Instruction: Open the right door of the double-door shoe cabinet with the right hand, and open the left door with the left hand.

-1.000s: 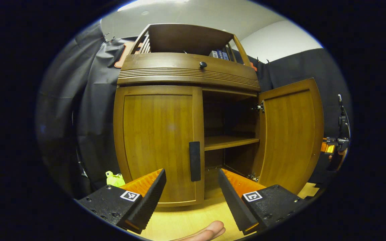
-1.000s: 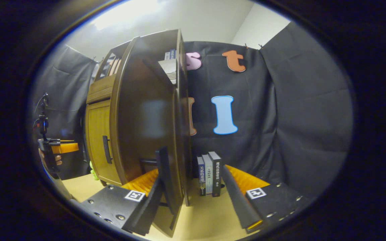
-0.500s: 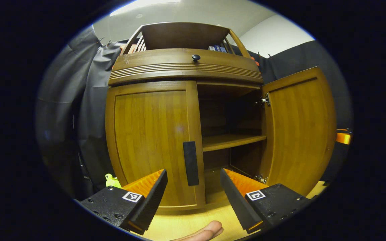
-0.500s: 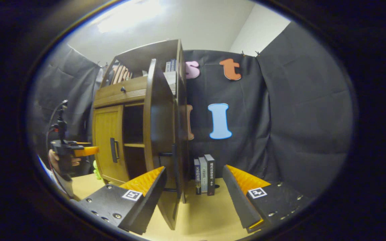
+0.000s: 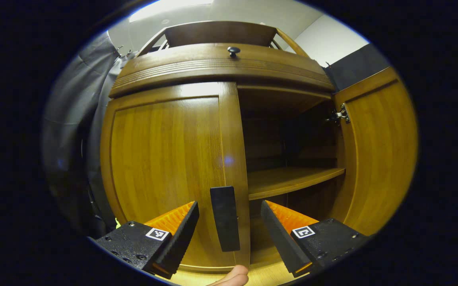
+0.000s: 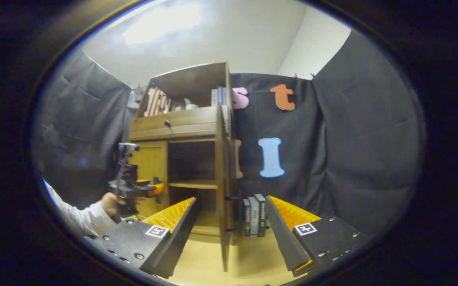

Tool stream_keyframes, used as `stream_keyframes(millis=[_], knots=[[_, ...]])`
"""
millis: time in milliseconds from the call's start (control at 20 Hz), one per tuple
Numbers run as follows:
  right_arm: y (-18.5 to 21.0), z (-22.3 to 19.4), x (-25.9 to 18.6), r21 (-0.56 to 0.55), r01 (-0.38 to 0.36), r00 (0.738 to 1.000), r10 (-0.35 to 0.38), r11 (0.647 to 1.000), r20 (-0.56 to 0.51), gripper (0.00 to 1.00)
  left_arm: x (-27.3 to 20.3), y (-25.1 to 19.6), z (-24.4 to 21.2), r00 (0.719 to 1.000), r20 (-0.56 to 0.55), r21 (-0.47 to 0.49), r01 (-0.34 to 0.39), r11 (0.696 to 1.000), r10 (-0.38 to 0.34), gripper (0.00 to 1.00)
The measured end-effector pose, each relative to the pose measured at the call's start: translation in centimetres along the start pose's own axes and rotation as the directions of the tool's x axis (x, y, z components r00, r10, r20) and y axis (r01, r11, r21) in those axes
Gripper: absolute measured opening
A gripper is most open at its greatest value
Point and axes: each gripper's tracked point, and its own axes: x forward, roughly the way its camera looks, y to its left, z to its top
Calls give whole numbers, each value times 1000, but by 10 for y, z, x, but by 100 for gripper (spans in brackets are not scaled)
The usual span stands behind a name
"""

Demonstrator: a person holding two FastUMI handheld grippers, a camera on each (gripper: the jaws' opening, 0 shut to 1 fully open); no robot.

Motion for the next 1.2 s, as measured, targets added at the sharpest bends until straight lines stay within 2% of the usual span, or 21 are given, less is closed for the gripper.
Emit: stream_keyframes(millis=[50,100,150,200,300,400,450,500,550,600,650,750,800,900,950,1050,1100,1200], knots=[[5,2,-2,-5,-20,1000,20,1000,-8,96,7,-1,-6,1000,-6,-31,12,999,-12,92],[4,5,-3,-23,-10,1000,10,1000,-20,96,14,-4,-13,999,-40,-57,34,998,-36,80],[2,8,-5,-34,0,1000,-1,999,-27,100,13,0,-21,994,-103,-74,25,997,-33,68],[3,12,-6,-35,8,1000,-9,999,-30,95,4,0,-10,996,-56,-83,60,995,-65,56],[9,21,-8,-28,14,1000,-15,1000,-22,99,8,-3,-21,991,-92,-77,86,993,-93,31],[11,27,-12,-22,27,999,-27,999,-20,94,5,-3,-15,989,-78,-87,116,989,-123,30],[12,26,-12,-18,29,999,-29,999,-21,99,1,-3,-15,988,-80,-84,126,988,-133,30],[14,25,-12,-11,29,999,-29,1000,-22,95,-5,-3,-16,986,-86,-74,134,988,-140,31],[14,26,-14,-7,34,999,-34,999,-24,99,-12,-2,-15,986,-81,-64,142,988,-147,30],[13,26,-15,-3,40,999,-40,999,-26,99,-19,-1,-15,984,-89,-57,150,987,-155,30],[12,26,-15,0,48,998,-48,999,-30,94,-27,0,-14,982,-89,-59,160,985,-165,30],[12,24,-16,8,58,998,-58,998,-39,99,-39,-1,-14,976,-94,-60,191,980,-196,30],[12,23,-18,10,64,997,-63,998,-46,94,-48,1,-13,973,-93,-61,207,976,-212,30],[16,23,-20,5,67,996,-66,998,-58,94,-70,7,-10,967,-88,-55,235,970,-239,30],[25,24,-16,13,65,996,-64,998,-61,99,-81,10,-10,964,-87,-52,248,967,-252,30],[38,27,-20,19,68,995,-66,998,-74,98,-100,18,-7,960,-70,-62,268,962,-272,30],[46,29,-20,9,66,995,-65,998,-79,94,-109,23,-6,958,-63,-62,274,960,-278,30],[64,33,-22,0,49,995,-49,999,-87,99,-125,32,-6,958,-59,-52,279,959,-282,30]])
